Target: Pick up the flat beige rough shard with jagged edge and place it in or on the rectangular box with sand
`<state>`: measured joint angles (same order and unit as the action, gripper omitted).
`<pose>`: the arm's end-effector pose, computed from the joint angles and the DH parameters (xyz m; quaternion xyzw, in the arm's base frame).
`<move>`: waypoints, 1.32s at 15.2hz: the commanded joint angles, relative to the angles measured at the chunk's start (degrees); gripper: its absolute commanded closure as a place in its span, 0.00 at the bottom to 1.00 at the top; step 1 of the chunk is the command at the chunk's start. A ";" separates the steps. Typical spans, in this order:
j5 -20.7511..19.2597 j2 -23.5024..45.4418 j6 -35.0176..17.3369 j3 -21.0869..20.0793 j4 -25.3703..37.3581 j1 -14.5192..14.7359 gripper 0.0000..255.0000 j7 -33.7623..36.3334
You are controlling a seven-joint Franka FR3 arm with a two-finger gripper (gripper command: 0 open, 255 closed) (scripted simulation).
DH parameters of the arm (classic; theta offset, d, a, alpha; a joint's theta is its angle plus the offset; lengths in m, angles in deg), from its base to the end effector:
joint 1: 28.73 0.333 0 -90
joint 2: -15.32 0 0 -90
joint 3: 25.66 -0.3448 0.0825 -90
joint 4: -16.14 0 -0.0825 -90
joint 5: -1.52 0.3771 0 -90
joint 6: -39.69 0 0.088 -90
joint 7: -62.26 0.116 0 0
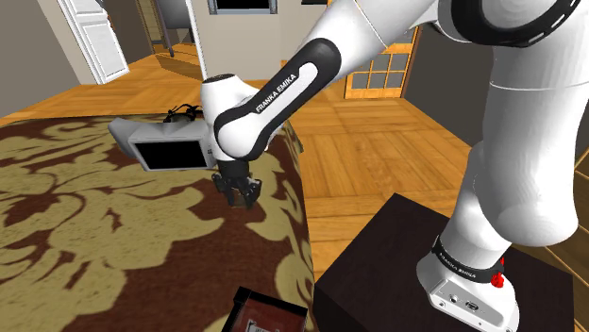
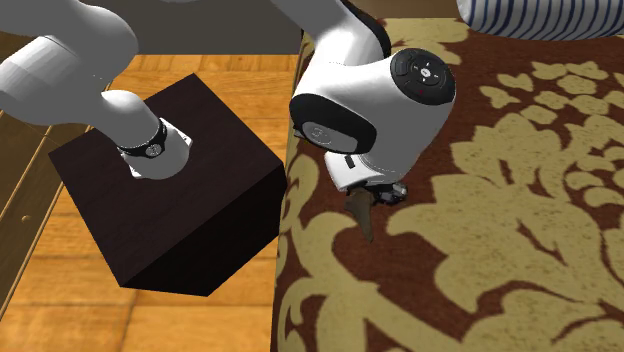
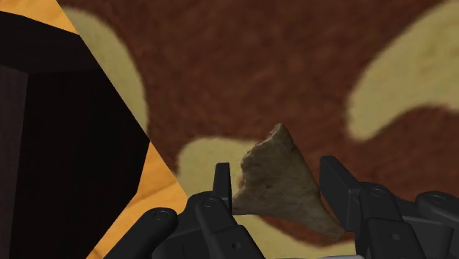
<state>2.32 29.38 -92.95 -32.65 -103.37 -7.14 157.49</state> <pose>0.5101 0.2760 0.3309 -0.8318 0.5547 0.0210 0.0030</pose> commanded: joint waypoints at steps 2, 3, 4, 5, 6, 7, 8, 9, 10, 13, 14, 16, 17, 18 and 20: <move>0.11 -2.56 -1.07 -1.35 -3.51 2.07 1.00 3.46; 0.16 -3.36 -1.41 -1.86 -4.61 2.79 1.00 4.67; 0.22 -4.13 -1.72 -2.39 -5.65 3.52 1.00 5.89; 0.29 -4.85 -2.02 -2.94 -6.62 4.25 1.00 7.13; 0.36 -5.53 -2.29 -3.50 -7.52 4.99 1.00 8.38; 0.43 -6.17 -2.54 -4.07 -8.36 5.73 1.00 9.66; 0.51 -6.77 -2.77 -4.67 -9.14 6.47 1.00 10.95; 0.58 -7.33 -2.97 -5.28 -9.85 7.22 1.00 12.27; 0.66 -7.84 -3.16 -5.91 -10.49 7.98 1.00 13.59; 0.86 -9.09 -3.61 -7.82 -12.03 10.29 1.00 17.69; 0.90 -9.41 -3.73 -8.49 -12.41 11.06 1.00 19.09; 0.96 -9.90 -3.91 -9.82 -12.97 12.63 1.00 21.95; 0.97 -10.07 -3.98 -10.49 -13.14 13.42 1.00 23.41; 0.95 -10.18 -4.03 -11.16 -13.26 14.21 1.00 24.89; 0.84 -10.25 -4.08 -12.52 -13.28 15.79 1.00 27.91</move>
<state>3.10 19.42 -97.09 -44.44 -116.48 7.81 183.76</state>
